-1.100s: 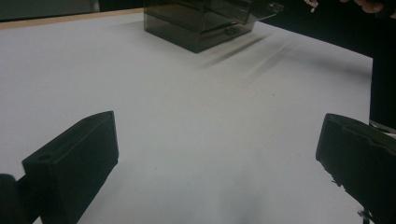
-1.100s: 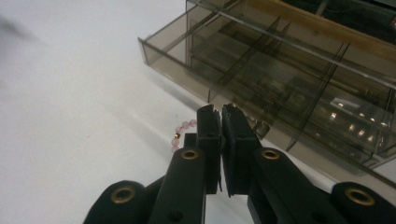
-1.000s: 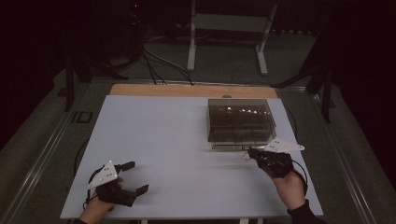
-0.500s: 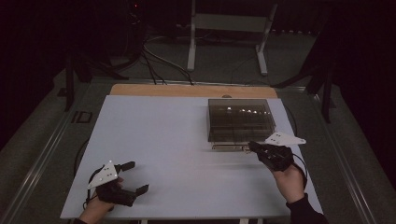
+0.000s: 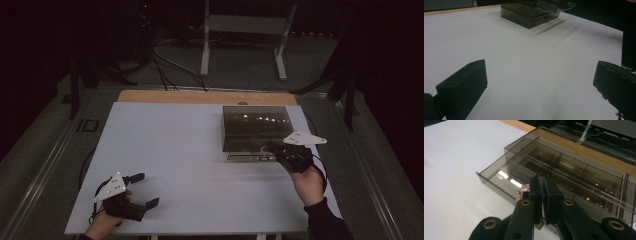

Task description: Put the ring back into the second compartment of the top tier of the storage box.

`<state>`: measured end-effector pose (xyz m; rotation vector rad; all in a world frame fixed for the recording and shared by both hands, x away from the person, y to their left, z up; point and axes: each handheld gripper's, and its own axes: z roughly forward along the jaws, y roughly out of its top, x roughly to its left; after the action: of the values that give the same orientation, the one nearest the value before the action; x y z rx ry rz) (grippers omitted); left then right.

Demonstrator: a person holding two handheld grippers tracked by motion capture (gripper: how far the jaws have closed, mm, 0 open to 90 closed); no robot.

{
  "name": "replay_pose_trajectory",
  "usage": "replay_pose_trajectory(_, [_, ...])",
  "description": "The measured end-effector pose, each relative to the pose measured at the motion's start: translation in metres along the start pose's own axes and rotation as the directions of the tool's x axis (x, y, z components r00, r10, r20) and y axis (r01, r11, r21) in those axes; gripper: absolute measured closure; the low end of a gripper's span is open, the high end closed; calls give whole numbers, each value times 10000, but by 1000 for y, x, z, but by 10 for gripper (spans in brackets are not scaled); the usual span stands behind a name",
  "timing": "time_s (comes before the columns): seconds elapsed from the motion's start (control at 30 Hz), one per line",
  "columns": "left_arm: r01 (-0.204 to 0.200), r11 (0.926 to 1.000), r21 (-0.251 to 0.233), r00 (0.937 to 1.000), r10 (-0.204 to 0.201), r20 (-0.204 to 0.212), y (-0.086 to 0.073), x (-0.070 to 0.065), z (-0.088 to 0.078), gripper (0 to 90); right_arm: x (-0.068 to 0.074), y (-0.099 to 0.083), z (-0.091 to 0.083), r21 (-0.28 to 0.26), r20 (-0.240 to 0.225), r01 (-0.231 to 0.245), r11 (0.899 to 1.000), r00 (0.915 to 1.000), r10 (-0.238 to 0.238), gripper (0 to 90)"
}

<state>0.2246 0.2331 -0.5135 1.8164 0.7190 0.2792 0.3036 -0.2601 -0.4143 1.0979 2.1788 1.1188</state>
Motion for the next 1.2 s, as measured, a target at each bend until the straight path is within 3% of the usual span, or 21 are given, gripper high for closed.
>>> replay_pose_trajectory(0.5, [-65, 9999, 97, 10000, 65, -32, 0, 0, 0, 0, -18, 12, 19, -2, 317, -645, 9979, 9974, 645, 867])
replay_pose_trajectory(1.2, [-85, 9999, 75, 10000, 85, -26, 0, 0, 0, 0, -18, 4, 43, 505, 350, -907, 9946, 9954, 890, 867])
